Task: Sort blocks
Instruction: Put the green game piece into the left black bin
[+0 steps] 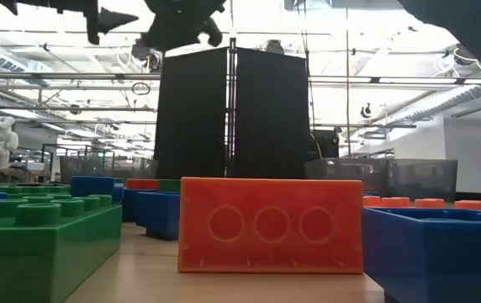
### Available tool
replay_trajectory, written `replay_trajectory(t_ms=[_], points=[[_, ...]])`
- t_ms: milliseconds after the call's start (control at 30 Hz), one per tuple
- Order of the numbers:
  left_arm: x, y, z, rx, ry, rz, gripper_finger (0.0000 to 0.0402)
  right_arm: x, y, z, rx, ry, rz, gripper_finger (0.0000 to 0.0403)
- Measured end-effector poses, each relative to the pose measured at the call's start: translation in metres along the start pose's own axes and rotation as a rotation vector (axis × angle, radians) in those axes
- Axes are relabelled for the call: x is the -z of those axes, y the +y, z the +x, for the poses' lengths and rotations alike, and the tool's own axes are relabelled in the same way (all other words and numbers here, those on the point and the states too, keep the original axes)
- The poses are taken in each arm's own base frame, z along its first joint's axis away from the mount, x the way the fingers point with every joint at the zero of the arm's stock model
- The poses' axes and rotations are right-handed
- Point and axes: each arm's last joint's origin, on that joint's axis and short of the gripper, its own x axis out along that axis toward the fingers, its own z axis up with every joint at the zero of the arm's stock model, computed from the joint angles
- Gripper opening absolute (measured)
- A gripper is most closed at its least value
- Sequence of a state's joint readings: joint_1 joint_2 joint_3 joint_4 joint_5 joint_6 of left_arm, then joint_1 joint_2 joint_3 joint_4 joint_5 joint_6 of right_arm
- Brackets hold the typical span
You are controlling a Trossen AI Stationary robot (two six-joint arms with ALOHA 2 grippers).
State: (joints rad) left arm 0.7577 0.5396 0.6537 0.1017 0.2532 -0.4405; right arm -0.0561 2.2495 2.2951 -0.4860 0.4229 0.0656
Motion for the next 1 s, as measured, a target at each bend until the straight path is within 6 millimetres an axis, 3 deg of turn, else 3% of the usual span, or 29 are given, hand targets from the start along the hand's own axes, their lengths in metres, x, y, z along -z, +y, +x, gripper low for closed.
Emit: replay_trajectory(t_ms=[167, 433, 1000], points=[[-0.009, -0.007, 0.0, 0.126, -0.063, -0.03, 0.0269, -0.022, -0.025, -0.003, 0.037, -0.12, 0.039, 0.012], [-0.01, -0.006, 0.004, 0.147, -0.086, -0.111, 0.0269, -0.045, -0.034, -0.008, 0.141, -0.333, 0.036, 0.012], [0.002, 0.001, 0.039, 0.175, -0.062, -0.207, 0.0269, -0.05, -0.043, -0.008, 0.25, -0.366, -0.053, 0.012]])
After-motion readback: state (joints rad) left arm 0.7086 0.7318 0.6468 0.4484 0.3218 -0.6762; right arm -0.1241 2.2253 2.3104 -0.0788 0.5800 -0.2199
